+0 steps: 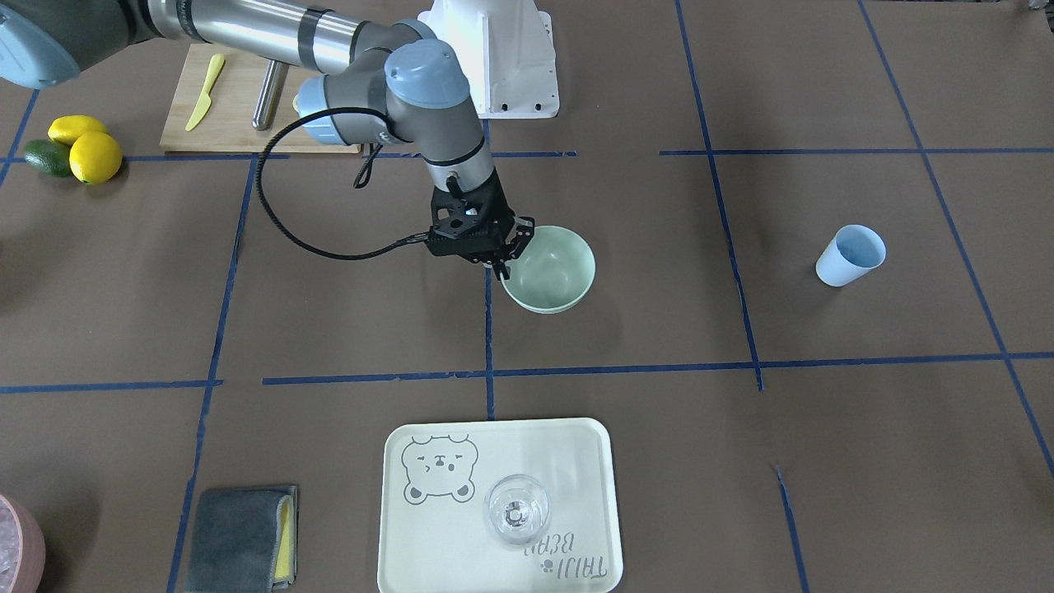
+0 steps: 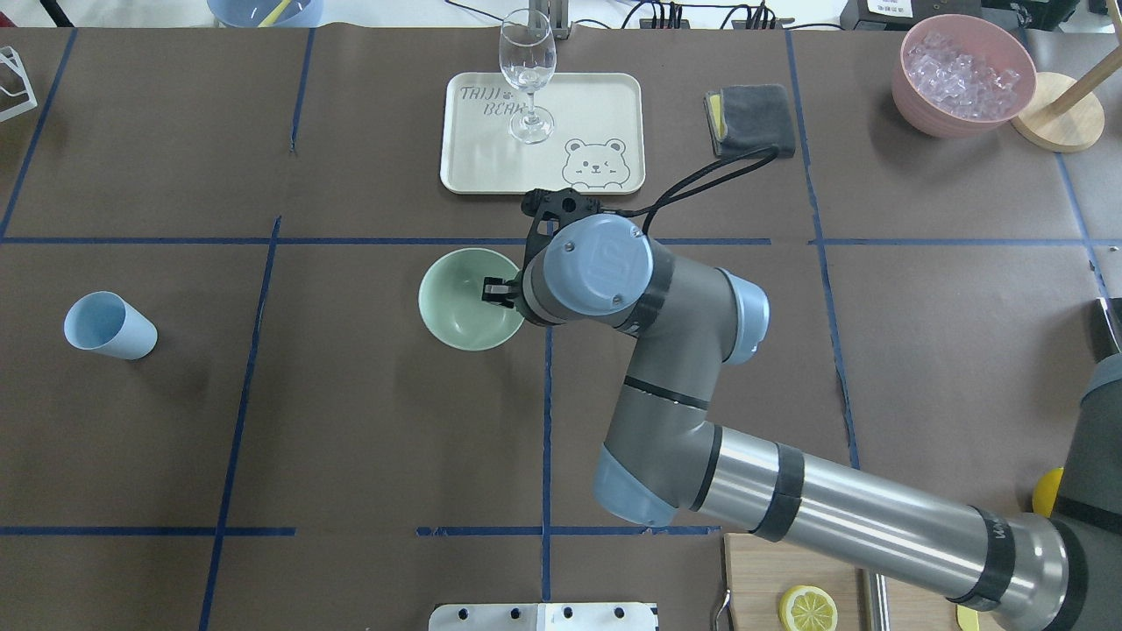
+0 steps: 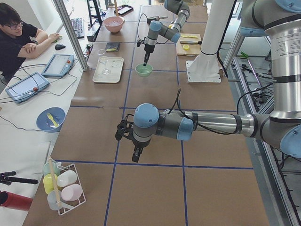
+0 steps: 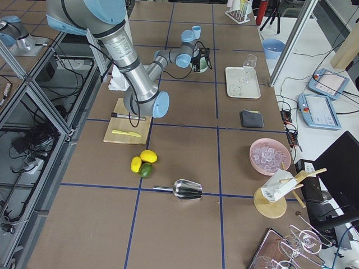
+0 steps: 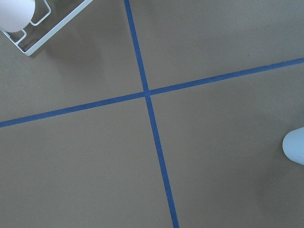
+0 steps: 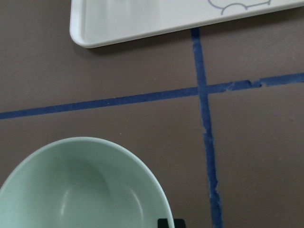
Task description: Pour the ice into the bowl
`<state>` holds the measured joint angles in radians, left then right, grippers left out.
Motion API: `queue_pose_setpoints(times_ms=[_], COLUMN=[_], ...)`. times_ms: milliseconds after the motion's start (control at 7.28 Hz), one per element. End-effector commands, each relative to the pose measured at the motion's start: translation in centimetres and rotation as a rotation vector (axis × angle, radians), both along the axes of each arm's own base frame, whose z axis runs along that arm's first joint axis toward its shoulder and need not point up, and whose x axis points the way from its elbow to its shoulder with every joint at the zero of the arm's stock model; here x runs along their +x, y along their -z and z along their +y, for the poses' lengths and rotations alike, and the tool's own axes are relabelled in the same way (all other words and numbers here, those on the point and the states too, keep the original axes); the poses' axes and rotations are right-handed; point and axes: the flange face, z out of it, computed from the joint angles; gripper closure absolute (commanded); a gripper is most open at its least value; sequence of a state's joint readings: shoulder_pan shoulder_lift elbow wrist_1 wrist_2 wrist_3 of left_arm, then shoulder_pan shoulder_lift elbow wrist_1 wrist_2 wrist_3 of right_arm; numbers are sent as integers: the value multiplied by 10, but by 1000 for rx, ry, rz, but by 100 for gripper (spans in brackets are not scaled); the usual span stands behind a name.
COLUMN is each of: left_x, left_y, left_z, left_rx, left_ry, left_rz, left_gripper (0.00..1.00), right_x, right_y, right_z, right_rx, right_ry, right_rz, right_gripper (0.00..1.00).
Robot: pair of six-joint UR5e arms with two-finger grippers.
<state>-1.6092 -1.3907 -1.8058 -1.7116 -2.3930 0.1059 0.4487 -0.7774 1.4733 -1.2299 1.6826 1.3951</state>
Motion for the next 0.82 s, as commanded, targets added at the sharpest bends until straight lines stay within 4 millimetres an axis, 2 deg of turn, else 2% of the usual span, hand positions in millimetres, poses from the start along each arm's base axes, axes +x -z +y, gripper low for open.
queue_pose_setpoints(times_ms=[0, 275, 412, 550, 687], left_x=[1, 1, 1, 1, 1], left_y=[-1, -1, -2, -3, -3], left_z=[0, 0, 0, 0, 0], left_rx=[-2, -2, -2, -5, 10], left_ry=[-2, -2, -2, -1, 0], left_rz=[0, 0, 0, 0, -2], left_gripper=[0, 0, 0, 0, 0], right_x=[-36, -44, -42, -25, 9], right_y=[-3, -7, -2, 8, 13], right_z=[19, 28, 27, 13, -24], right_rx=[-8, 32, 50, 61, 37], right_ry=[17, -29, -49, -60, -37], right_rz=[33, 51, 47, 34, 14], right_gripper=[100, 1, 0, 0, 0])
